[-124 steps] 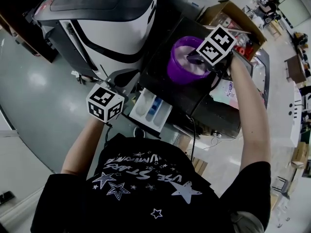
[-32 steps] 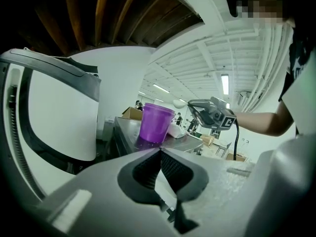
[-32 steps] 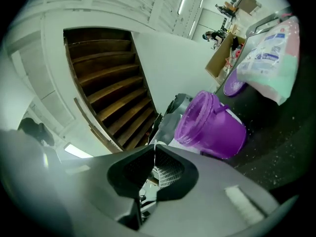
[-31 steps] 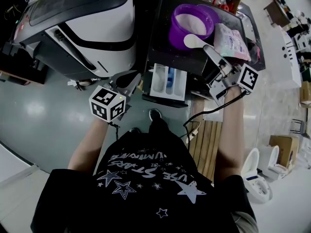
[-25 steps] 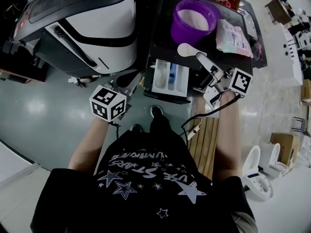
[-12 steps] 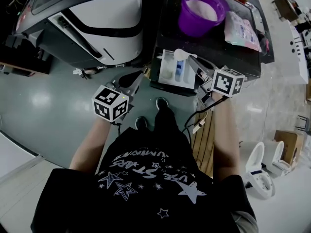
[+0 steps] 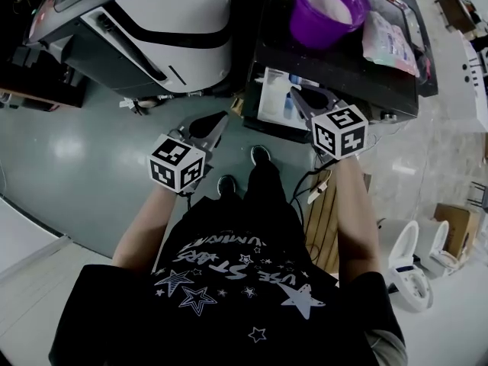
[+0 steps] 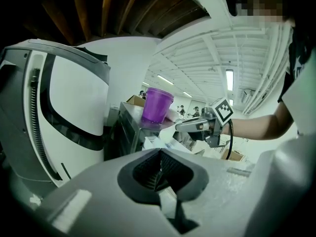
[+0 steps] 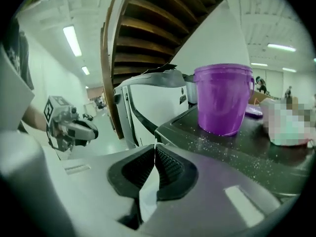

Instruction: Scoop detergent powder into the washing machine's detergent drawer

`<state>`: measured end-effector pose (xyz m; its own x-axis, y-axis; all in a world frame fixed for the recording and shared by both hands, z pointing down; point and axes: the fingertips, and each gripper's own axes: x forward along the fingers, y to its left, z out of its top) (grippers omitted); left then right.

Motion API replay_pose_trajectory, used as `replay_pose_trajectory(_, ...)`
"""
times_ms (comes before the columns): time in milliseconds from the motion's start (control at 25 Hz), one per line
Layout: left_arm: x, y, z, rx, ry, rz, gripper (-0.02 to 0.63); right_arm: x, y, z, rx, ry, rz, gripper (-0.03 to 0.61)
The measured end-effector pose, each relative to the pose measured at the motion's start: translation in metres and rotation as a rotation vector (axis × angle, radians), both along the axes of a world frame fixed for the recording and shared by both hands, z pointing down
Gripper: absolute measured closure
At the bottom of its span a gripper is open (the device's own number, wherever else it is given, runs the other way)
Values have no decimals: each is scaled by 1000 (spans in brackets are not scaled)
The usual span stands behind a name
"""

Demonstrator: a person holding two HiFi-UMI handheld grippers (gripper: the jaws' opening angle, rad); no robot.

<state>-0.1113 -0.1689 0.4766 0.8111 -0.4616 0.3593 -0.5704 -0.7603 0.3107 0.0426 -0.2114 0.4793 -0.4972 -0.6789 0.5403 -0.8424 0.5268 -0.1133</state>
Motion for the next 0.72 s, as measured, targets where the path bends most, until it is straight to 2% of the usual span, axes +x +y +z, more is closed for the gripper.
replay_pose_trajectory(240, -8, 9, 4, -8, -6, -7, 612, -13, 5, 12, 97, 216, -69, 545)
replay_pose_trajectory(480, -16, 20, 9, -16, -7, -12, 612, -28, 19, 18, 193, 454, -182, 545)
replay_pose_trajectory(720, -21, 29, 13, -20, 0, -9, 612, -39, 32, 19, 280, 613, -255, 545)
